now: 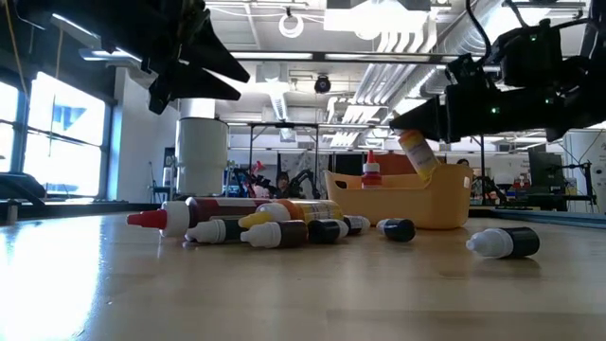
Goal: Pick & Place food coloring
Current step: Put the right large yellow food coloring bottle into the yellow bin
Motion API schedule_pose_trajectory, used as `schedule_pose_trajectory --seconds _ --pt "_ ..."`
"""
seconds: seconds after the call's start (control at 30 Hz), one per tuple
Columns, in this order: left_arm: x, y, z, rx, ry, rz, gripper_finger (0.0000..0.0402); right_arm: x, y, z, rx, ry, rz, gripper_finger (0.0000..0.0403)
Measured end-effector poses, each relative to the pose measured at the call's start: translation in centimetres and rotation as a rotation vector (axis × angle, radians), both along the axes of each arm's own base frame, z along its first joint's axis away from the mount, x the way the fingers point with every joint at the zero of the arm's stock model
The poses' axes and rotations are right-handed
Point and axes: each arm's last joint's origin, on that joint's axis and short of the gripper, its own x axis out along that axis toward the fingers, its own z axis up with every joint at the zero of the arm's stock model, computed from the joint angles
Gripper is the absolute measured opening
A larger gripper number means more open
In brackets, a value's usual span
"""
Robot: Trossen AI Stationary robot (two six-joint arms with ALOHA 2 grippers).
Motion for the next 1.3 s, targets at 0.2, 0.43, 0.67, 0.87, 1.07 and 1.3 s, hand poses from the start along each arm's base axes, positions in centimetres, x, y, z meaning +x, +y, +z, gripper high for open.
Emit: schedule_pose_trajectory --seconds 0.2,0.43,0.67,0.87,1.07,1.3 --pt "0.0 0.0 0.0 -0.001 -0.001 -0.001 0.0152 0.0 -1.0 -1.5 0.046 0.071 -0.053 0.0126" --pt "0.0 0.0 0.0 -0.002 -0.001 -0.003 0.0152 0.0 -1.7 -2.5 0.077 0.062 -0.082 0.0126" --pt "0.0 0.0 0.0 -0.002 -0.001 -0.003 0.0152 0.0 -2.0 -2.7 0.099 0.045 -0.098 0.0126" --pt "0.0 0.0 0.0 -0.002 -0.001 -0.003 0.0152 0.0 -1.9 -2.6 0.098 0.044 -0.097 0.0126" --pt "0.0 0.0 0.0 -0.002 -0.001 -0.002 0.0152 0.0 -1.9 -2.8 0.102 0.056 -0.098 0.0127" --pt "0.0 0.0 0.0 -0.002 -0.001 -0.002 0.0152 0.0 -1.9 -2.7 0.102 0.054 -0.098 0.0127"
